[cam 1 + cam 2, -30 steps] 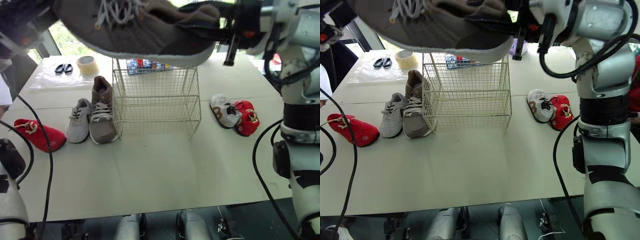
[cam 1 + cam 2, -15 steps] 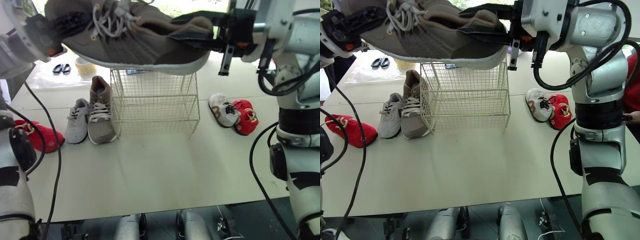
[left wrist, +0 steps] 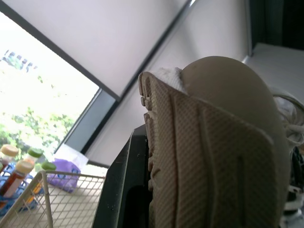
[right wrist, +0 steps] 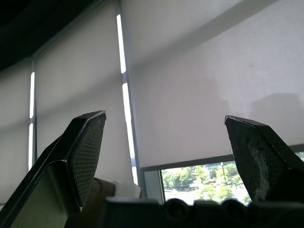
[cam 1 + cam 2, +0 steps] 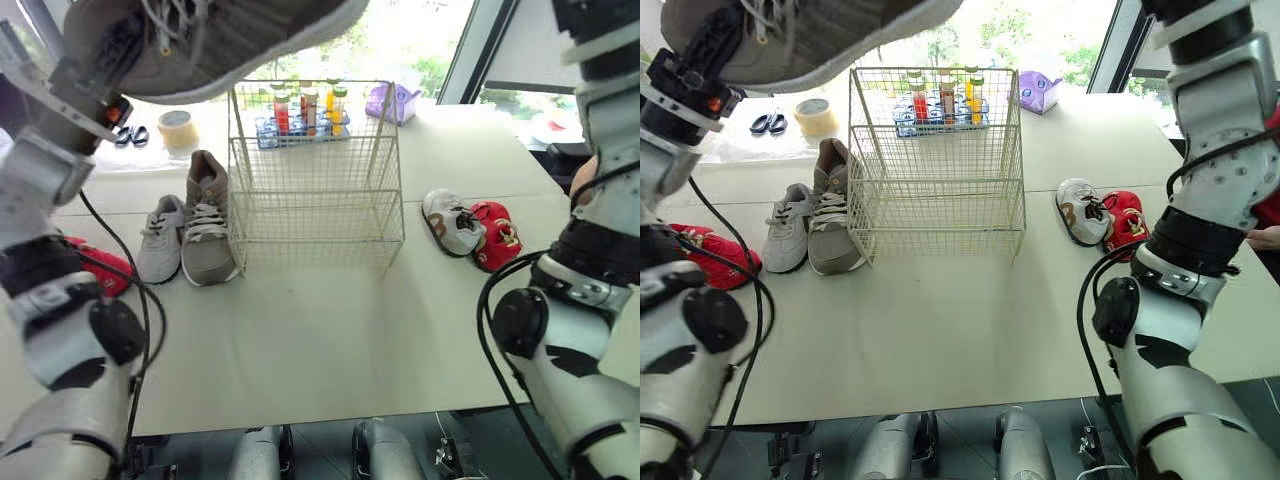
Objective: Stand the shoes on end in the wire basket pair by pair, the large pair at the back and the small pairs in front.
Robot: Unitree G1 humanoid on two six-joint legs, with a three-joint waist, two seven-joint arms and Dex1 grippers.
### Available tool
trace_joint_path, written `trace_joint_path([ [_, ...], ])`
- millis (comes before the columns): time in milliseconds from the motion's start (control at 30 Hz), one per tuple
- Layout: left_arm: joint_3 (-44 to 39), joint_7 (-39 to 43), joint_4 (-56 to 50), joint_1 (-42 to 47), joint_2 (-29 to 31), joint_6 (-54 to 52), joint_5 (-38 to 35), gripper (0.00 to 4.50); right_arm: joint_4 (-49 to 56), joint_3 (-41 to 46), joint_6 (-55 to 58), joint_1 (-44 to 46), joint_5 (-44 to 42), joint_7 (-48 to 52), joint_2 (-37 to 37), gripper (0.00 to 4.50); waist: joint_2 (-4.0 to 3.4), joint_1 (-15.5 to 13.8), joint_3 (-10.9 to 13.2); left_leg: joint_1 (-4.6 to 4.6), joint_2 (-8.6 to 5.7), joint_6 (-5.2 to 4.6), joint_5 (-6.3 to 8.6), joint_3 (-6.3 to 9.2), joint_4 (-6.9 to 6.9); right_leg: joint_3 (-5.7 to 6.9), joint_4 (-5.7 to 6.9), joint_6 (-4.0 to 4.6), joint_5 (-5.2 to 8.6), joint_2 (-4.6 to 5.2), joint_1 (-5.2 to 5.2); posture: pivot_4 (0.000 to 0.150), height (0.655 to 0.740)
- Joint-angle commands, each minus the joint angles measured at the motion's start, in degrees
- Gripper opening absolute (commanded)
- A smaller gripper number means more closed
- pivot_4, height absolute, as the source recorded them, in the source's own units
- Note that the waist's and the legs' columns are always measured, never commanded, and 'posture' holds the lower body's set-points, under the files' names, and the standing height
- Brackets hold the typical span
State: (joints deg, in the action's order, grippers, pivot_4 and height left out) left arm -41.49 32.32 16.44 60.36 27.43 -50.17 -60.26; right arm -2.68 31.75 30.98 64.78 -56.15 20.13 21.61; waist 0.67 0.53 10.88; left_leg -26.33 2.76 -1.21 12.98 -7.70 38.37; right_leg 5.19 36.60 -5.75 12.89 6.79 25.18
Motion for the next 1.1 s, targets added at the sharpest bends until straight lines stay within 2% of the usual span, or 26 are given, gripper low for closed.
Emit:
trace_joint_path([
  [33,-3.3,-9.8,-12.1,2.0,-7.6,6.3,-10.0,0.71,1.0,-1.7,3.6,-3.0,-5.3,-2.2,-4.0,4.44,0.0,0.2,0.0,0.0,0.0,0.0,0.0,0.0,0.0,0.0,0.0,0.0,0.0,0.0,0.0,0.15,0.7351],
  [167,0.4,-15.2,-17.3,-1.1,-16.8,9.2,-13.3,0.71,3.4,-9.7,5.7,-6.2,-4.1,2.5,-7.7,4.44,-0.07,0.6,0.0,0.07,-0.04,0.0,-0.01,-0.03,-0.08,-0.02,0.03,0.0,-0.01,-0.06,0.03,0.15,0.7351],
  [300,2.9,-17.9,-18.0,-2.9,-20.6,10.7,-16.9,0.71,2.5,-15.0,4.4,-5.6,-1.0,7.3,-8.0,4.44,-0.08,0.4,0.0,0.08,-0.05,0.02,-0.03,-0.06,-0.06,-0.01,-0.01,0.0,0.0,-0.1,0.03,0.15,0.7351],
  [633,8.2,-18.7,-18.4,-7.1,-22.2,12.0,-21.0,0.71,-0.5,-17.4,-0.5,-0.7,1.6,10.1,-11.9,4.44,-0.05,0.1,0.0,0.03,-0.08,0.01,-0.02,-0.05,-0.03,0.05,-0.09,0.0,0.0,-0.11,-0.02,0.15,0.7351],
  [967,13.0,-17.0,-18.3,-11.4,-23.0,14.7,-18.2,0.71,-1.0,-15.7,-1.6,3.2,-0.9,8.0,-14.2,4.44,-0.05,0.2,0.0,0.02,-0.07,0.01,-0.02,-0.07,-0.04,0.07,-0.18,0.0,-0.01,-0.15,-0.04,0.15,0.7351],
  [1067,14.1,-16.8,-18.5,-12.0,-22.9,15.6,-17.6,0.71,-0.9,-16.0,-1.8,3.2,-0.4,7.6,-14.4,3.65,-0.05,0.2,0.0,0.02,-0.07,0.01,-0.02,-0.06,-0.04,0.07,-0.18,0.01,-0.01,-0.15,-0.04,0.15,0.7351],
  [1100,14.5,-16.6,-18.8,-12.3,-22.8,15.7,-17.3,0.71,-1.0,-16.0,-1.9,3.1,-0.3,7.5,-14.5,3.13,-0.05,0.1,0.0,0.02,-0.07,0.01,-0.02,-0.06,-0.04,0.07,-0.18,0.01,-0.01,-0.15,-0.04,0.15,0.7351],
])
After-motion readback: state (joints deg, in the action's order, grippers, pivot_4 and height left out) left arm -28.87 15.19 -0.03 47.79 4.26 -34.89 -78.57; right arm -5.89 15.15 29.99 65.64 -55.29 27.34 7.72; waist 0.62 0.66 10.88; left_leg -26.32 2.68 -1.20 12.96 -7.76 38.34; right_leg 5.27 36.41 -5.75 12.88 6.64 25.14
